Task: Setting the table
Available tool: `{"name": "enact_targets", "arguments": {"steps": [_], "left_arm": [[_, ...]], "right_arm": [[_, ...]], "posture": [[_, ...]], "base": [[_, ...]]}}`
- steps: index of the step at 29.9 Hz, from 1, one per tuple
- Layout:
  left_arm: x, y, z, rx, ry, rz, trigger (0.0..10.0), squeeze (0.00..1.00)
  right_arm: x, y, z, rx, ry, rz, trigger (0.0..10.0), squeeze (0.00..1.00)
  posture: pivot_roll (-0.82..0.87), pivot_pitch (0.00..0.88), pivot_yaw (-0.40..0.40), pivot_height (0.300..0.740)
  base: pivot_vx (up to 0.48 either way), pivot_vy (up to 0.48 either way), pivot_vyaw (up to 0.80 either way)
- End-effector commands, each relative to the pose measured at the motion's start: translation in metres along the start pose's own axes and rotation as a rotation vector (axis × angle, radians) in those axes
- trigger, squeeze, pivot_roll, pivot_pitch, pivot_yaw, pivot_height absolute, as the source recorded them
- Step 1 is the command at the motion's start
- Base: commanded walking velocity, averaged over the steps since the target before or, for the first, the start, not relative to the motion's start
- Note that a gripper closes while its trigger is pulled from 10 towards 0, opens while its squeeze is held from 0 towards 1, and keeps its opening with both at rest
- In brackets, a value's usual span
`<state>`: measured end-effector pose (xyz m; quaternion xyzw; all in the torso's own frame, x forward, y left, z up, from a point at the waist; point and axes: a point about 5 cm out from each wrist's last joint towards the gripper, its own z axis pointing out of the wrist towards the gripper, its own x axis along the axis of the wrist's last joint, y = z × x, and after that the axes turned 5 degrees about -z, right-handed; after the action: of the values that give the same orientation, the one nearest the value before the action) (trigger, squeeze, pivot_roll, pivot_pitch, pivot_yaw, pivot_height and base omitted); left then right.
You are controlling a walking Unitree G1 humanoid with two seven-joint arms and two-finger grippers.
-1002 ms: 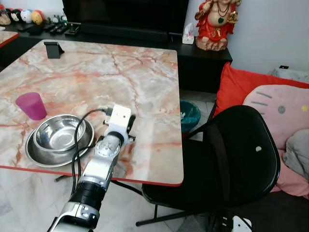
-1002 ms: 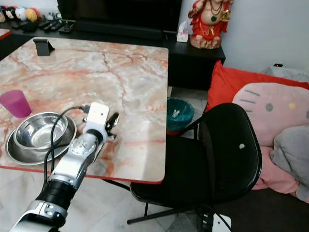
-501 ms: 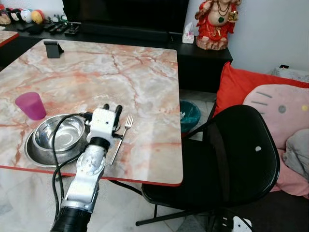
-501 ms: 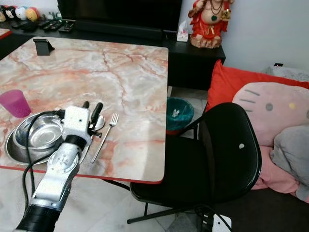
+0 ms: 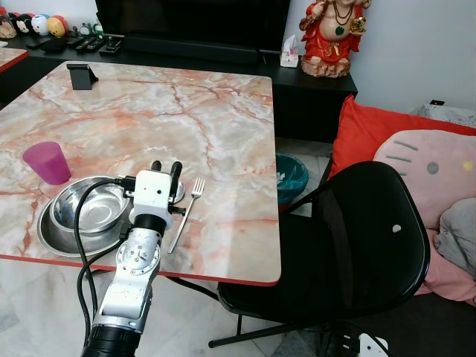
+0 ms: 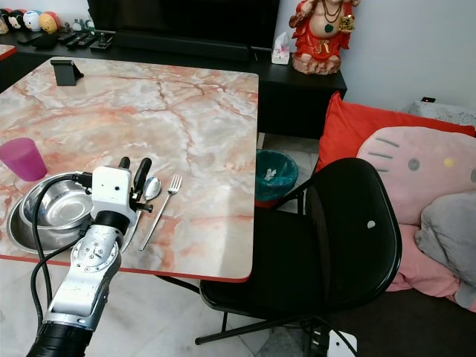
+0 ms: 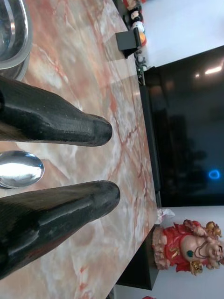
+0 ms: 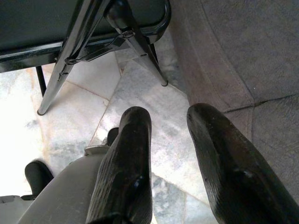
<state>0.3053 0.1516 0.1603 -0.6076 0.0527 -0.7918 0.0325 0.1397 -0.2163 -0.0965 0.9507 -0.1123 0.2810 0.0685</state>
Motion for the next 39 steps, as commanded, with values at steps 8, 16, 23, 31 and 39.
{"name": "enact_targets", "arguments": {"steps": [8,16,23,31,39], "left_arm": [[0.0026,-0.0037,0.0012,0.025,-0.004,-0.007,10.0,0.0],[0.0026,-0.0021,0.0015,0.022,-0.009,-0.012,10.0,0.0],[0.003,-0.0016,0.0014,0.023,-0.009,-0.012,10.0,0.0],[0.0036,-0.0017,0.0017,0.025,-0.007,-0.012,10.0,0.0],[0.0059,-0.0019,0.0025,0.027,0.002,-0.013,10.0,0.0]], "right_arm": [[0.0023,0.0028,0.0004,-0.011,0.007,0.006,10.0,0.0],[0.0023,0.0029,0.0004,-0.011,0.007,0.007,10.0,0.0],[0.0021,0.0033,0.0003,-0.011,0.006,0.005,10.0,0.0],[0.0023,0.0034,0.0003,-0.01,0.006,0.003,10.0,0.0],[0.0022,0.0034,0.0003,-0.01,0.006,0.003,10.0,0.0]], "posture": [[0.08,0.0,-0.072,0.74],[0.08,0.0,-0.072,0.74],[0.08,0.0,-0.073,0.74],[0.09,0.0,-0.075,0.74],[0.09,0.0,-0.075,0.74]], "base": [[0.0,0.0,0.0],[0.0,0.0,0.0],[0.0,0.0,0.0],[0.0,0.129,0.0],[0.0,0.274,0.0]]}}
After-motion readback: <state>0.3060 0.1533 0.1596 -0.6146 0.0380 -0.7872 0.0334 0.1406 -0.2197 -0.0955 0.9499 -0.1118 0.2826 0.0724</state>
